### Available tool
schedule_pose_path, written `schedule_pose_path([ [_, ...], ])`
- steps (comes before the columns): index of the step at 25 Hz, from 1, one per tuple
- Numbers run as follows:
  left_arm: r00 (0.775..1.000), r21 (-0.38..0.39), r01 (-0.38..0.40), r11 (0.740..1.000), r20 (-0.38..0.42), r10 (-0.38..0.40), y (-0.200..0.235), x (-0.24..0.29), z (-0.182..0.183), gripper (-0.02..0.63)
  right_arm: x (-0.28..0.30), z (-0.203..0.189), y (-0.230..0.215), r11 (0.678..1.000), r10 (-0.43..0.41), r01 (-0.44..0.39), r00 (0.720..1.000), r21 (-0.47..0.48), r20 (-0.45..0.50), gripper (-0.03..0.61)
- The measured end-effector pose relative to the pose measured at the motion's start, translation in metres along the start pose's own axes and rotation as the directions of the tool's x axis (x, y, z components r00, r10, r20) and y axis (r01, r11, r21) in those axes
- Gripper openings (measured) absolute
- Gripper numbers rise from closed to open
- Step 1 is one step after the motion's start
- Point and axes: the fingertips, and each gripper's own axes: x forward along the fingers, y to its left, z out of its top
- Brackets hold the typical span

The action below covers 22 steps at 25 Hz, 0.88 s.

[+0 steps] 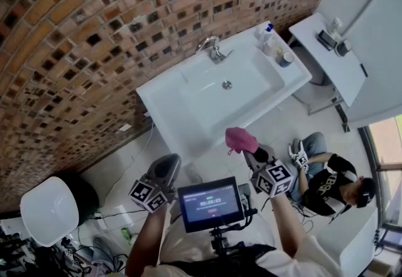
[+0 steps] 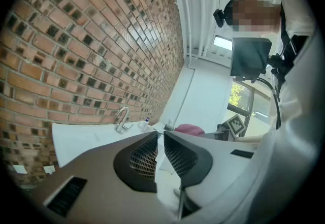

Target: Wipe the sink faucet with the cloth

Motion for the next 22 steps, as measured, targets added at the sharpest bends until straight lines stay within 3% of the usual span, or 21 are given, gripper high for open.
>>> schedule_pose_path([
  [7, 0.997, -0.023, 0.071, 0.997, -0.010, -0.071, 0.046, 0.014, 0.022, 0.037, 0.049, 0.017, 0.010, 0.999, -0.053, 0.053, 0.999, -0.002, -0.010, 0.057],
  [14, 0.981, -0.077, 0.185, 0.980, -0.038, -0.189, 0.052, 0.030, 0.022, 0.035, 0.070, 0.035, 0.003, 0.991, -0.131, 0.131, 0.991, -0.027, -0.020, 0.057],
  [22, 0.986, -0.076, 0.142, 0.987, -0.077, -0.148, 0.070, 0.069, 0.015, 0.035, 0.091, 0.041, -0.029, 0.994, -0.101, 0.100, 0.994, -0.035, -0.050, 0.057],
])
